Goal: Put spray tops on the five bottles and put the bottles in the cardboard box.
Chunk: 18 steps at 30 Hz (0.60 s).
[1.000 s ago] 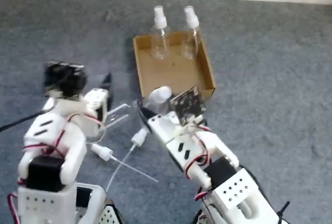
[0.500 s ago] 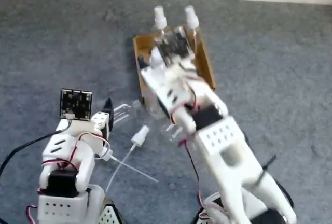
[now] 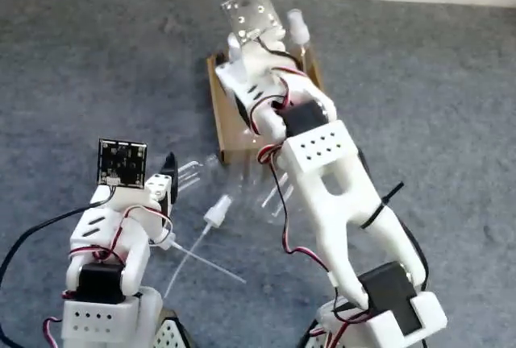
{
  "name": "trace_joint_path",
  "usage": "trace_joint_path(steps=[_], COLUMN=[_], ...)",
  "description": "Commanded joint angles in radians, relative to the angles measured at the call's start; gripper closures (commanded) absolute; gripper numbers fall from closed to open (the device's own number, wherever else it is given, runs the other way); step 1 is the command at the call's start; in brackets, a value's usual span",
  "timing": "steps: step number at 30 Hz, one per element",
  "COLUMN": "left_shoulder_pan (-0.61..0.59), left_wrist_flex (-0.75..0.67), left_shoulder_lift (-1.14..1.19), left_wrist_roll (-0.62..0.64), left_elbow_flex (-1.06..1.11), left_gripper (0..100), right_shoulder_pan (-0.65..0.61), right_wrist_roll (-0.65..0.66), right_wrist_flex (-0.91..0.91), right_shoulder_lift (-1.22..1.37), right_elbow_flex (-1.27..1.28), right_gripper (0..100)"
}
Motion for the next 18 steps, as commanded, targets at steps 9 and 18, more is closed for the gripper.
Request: trace_joint_path(steps=[9, 18], left_shoulder_pan=[-0.016, -0.012], left_wrist_flex=[-0.026, -0.023], left_shoulder_lift=[-0.010, -0.010], left_wrist_roll=[-0.005, -0.006], left_elbow_flex=[-0.005, -0.007], left_gripper=[86, 86], right_shoulder_pan=[-0.088, -0.010], right_wrist_roll=[-0.025, -0.017], right_wrist_flex=[0.309, 0.394], right_shoulder_lift=[-0.229, -0.504], right_elbow_flex=[0.027, 0.166], right_gripper=[99.5, 99.5])
